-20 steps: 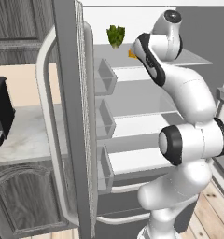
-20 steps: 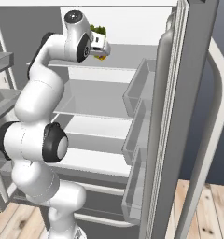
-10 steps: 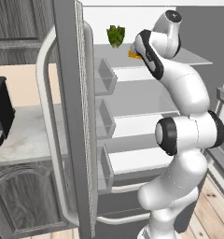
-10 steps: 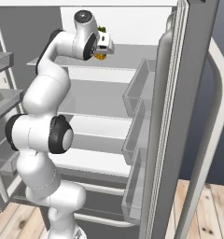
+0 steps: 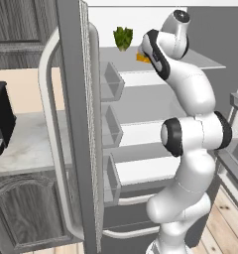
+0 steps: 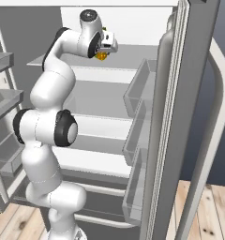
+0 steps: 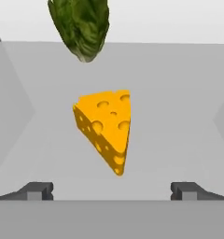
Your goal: Pick the cheese from the fridge and the cheese grater from the cabinet and place them next to the salad bowl.
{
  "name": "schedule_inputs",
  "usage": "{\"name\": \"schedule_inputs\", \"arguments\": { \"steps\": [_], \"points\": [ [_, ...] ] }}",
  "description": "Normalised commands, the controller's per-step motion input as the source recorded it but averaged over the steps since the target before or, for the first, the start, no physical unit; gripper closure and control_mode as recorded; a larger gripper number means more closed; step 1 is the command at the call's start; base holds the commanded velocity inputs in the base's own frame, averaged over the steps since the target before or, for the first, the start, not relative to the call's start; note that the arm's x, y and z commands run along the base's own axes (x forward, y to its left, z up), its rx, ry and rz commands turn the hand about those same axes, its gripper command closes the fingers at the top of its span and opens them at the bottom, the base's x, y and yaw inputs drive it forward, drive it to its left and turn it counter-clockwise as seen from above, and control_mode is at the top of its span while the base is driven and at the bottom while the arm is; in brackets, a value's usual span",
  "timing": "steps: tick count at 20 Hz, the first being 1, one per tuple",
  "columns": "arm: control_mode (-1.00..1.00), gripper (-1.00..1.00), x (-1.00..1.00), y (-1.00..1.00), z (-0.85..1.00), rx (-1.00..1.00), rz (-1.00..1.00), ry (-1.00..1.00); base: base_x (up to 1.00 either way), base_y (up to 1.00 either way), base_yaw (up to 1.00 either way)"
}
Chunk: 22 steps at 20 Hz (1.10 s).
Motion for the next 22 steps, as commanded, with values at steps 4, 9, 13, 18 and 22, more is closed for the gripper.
{"name": "schedule_inputs", "arguments": {
  "steps": [4,9,13,18,22],
  "points": [
    [-1.0,-1.0,0.41,0.0,0.0,0.0,0.0,0.0,0.0,0.0,0.0],
    [-1.0,-1.0,0.4,0.0,0.0,0.0,0.0,0.0,0.0,0.0,0.0],
    [-1.0,-1.0,0.18,0.0,-0.05,0.0,0.0,0.0,0.0,0.0,0.0],
    [-1.0,-1.0,0.18,0.0,-0.2,0.0,0.0,0.01,0.0,0.0,0.0],
    [-1.0,-1.0,0.17,0.0,-0.23,0.0,0.0,0.0,0.0,0.0,0.0]
  ]
}}
